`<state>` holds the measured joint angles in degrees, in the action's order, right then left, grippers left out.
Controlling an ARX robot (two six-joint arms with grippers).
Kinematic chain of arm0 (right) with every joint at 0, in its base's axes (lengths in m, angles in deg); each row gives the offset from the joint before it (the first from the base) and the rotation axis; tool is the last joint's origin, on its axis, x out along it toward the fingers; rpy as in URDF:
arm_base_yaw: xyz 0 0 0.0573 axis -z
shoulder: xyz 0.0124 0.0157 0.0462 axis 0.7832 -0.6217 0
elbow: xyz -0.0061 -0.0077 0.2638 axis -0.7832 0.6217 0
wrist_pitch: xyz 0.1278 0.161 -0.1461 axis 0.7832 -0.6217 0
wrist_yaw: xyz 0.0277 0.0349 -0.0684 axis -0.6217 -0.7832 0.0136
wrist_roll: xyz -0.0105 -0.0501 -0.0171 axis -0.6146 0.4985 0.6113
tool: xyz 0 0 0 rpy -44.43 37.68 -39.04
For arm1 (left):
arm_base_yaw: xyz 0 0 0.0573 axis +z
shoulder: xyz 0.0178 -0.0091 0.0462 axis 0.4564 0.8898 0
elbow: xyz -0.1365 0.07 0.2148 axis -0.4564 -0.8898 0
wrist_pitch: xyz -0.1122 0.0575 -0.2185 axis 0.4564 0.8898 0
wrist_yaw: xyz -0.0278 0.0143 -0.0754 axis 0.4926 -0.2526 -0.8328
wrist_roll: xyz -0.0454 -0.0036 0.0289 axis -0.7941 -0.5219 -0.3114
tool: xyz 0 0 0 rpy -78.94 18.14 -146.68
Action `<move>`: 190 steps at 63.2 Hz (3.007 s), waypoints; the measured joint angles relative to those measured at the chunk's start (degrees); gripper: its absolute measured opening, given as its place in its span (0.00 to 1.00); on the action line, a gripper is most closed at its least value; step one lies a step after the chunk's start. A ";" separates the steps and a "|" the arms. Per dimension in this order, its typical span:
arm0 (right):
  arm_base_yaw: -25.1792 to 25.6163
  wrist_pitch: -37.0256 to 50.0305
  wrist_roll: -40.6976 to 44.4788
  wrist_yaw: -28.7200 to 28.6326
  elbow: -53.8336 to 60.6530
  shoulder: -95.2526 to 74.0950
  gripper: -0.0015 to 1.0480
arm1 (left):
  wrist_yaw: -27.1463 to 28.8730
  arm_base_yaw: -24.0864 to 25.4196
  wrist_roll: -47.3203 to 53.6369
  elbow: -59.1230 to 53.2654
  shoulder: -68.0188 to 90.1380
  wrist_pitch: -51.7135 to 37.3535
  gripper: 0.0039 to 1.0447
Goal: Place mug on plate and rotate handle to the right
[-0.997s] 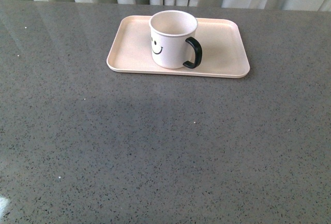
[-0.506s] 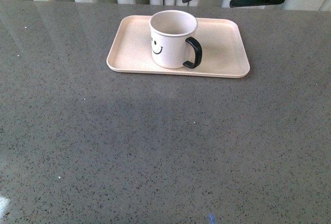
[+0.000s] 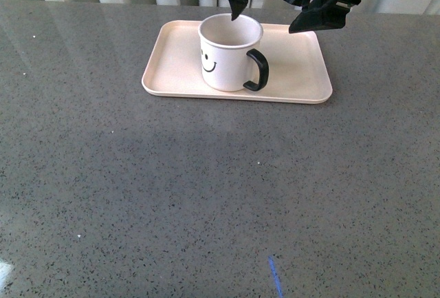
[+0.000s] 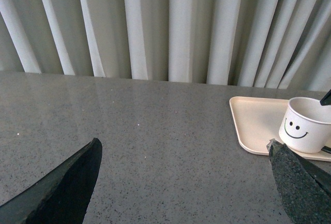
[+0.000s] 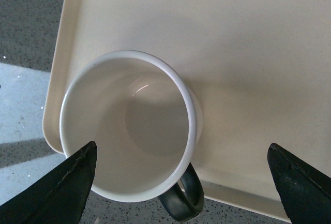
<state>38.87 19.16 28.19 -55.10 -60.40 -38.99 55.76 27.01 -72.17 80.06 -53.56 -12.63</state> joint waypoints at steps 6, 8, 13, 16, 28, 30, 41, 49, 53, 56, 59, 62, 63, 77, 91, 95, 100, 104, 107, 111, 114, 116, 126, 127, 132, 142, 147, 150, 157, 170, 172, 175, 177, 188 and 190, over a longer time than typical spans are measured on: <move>0.00 -0.66 -0.37 0.04 -1.11 -1.14 0.91 | 0.00 0.00 0.00 0.00 0.00 0.00 0.91; 0.00 -0.72 -0.39 0.07 -1.36 -1.40 0.91 | 0.00 0.00 0.00 0.00 0.00 0.00 0.91; 0.00 -1.33 -0.63 0.24 -2.36 -2.51 0.91 | 0.00 0.00 0.00 0.00 0.00 0.00 0.91; 0.00 -1.51 -0.98 0.39 -2.64 -2.82 0.91 | 0.00 0.00 0.00 0.00 0.00 0.00 0.91; 0.00 -1.73 -1.66 0.31 -3.28 -3.39 0.91 | 0.00 0.00 0.00 0.00 0.00 0.00 0.91; 0.00 -1.75 -1.77 0.24 -3.34 -3.45 0.91 | 0.00 0.00 0.00 0.00 0.00 0.00 0.91; -0.09 -2.08 -2.08 0.24 -3.50 -3.72 0.91 | 0.00 0.00 0.00 0.00 0.00 0.00 0.91; -0.13 -2.43 -2.69 0.24 -3.52 -4.00 0.91 | 0.00 0.00 0.00 0.00 0.00 0.00 0.91; -0.20 -2.43 -2.86 0.26 -3.52 -4.20 0.91 | 0.00 0.00 0.00 0.00 0.00 0.00 0.91; -0.28 -2.43 -2.93 0.28 -3.52 -4.37 0.91 | 0.00 0.00 0.00 0.00 0.00 0.00 0.91; -0.35 -2.51 -2.99 0.33 -3.54 -4.50 0.91 | 0.00 0.00 0.00 0.00 0.00 0.00 0.91; -0.46 -2.75 -3.10 0.42 -3.61 -4.70 0.91 | 0.00 0.00 0.00 0.00 0.00 0.00 0.91; -0.48 -2.75 -3.13 0.44 -3.61 -4.74 0.91 | 0.00 0.00 0.00 0.00 0.00 0.00 0.91; -0.81 -3.80 -3.96 0.70 -5.29 -5.75 0.84 | 0.00 0.00 0.00 0.00 0.00 0.00 0.91; -1.27 -6.54 -4.83 1.29 -9.86 -7.93 0.41 | 0.00 0.00 0.00 0.00 0.00 0.00 0.91; -1.27 -6.91 -4.92 1.29 -10.58 -8.28 0.31 | 0.00 0.00 0.00 0.00 0.00 0.00 0.91; -1.22 -7.10 -4.90 1.29 -10.75 -8.33 0.21 | 0.00 0.00 0.00 0.00 0.00 0.00 0.91; -1.11 -7.06 -4.81 1.07 -10.75 -8.31 0.11 | 0.00 0.00 0.00 0.00 0.00 0.00 0.91; -0.92 -6.88 -4.52 0.46 -10.75 -8.31 0.04 | 0.00 0.00 0.00 0.00 0.00 0.00 0.91; -0.46 -6.62 -3.98 -0.50 -10.75 -8.17 0.02 | 0.00 0.00 0.00 0.00 0.00 0.00 0.91; 0.04 -6.51 -2.80 -0.92 -10.75 -8.00 0.02 | 0.00 0.00 0.00 0.00 0.00 0.00 0.91; 0.26 -6.54 -2.29 -1.25 -10.75 -7.82 0.02 | 0.00 0.00 0.00 0.00 0.00 0.00 0.91; 2.19 -8.02 3.74 -3.58 -11.93 -6.91 0.02 | 0.00 0.00 0.00 0.00 0.00 0.00 0.91; 2.45 -8.39 4.85 -3.87 -12.37 -6.91 0.02 | 0.00 0.00 0.00 0.00 0.00 0.00 0.91; 3.19 -9.46 7.93 -4.66 -14.01 -6.88 0.02 | 0.00 0.00 0.00 0.00 0.00 0.00 0.91; 3.69 -12.50 17.94 -7.74 -18.10 -6.88 0.02 | 0.00 0.00 0.02 0.00 0.00 0.00 0.91; 3.41 -14.45 22.69 -8.85 -19.93 -7.04 0.02 | 0.00 0.00 0.00 0.00 0.00 0.00 0.91; 3.30 -15.21 25.07 -9.01 -21.05 -7.41 0.02 | 0.00 0.00 0.00 0.00 0.00 0.00 0.91; 3.19 -16.31 28.94 -9.55 -22.93 -8.39 0.02 | 0.00 0.00 0.00 0.00 0.00 0.00 0.91; 3.17 -18.62 34.38 -10.19 -26.51 -11.89 0.02 | 0.00 0.00 0.00 0.00 0.00 0.00 0.91; 3.10 -19.12 35.26 -10.29 -27.08 -12.59 0.02 | 0.00 0.00 0.00 0.00 0.00 0.00 0.91; 3.06 -19.61 36.24 -10.47 -27.93 -13.42 0.02 | 0.00 0.00 0.00 0.00 0.00 0.00 0.91; 3.04 -19.78 36.44 -10.51 -28.39 -13.88 0.02 | 0.00 0.00 0.00 0.00 0.00 0.00 0.91; 3.02 -20.48 37.75 -10.51 -29.83 -15.26 0.02 | 0.00 0.00 0.00 0.00 0.00 0.00 0.91; 3.02 -20.57 37.97 -10.49 -29.88 -15.45 0.02 | 0.00 0.00 0.00 0.00 0.00 0.00 0.91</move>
<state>41.89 -1.41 66.15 -65.59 -90.28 -54.45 55.76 27.01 -72.17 80.06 -53.56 -12.63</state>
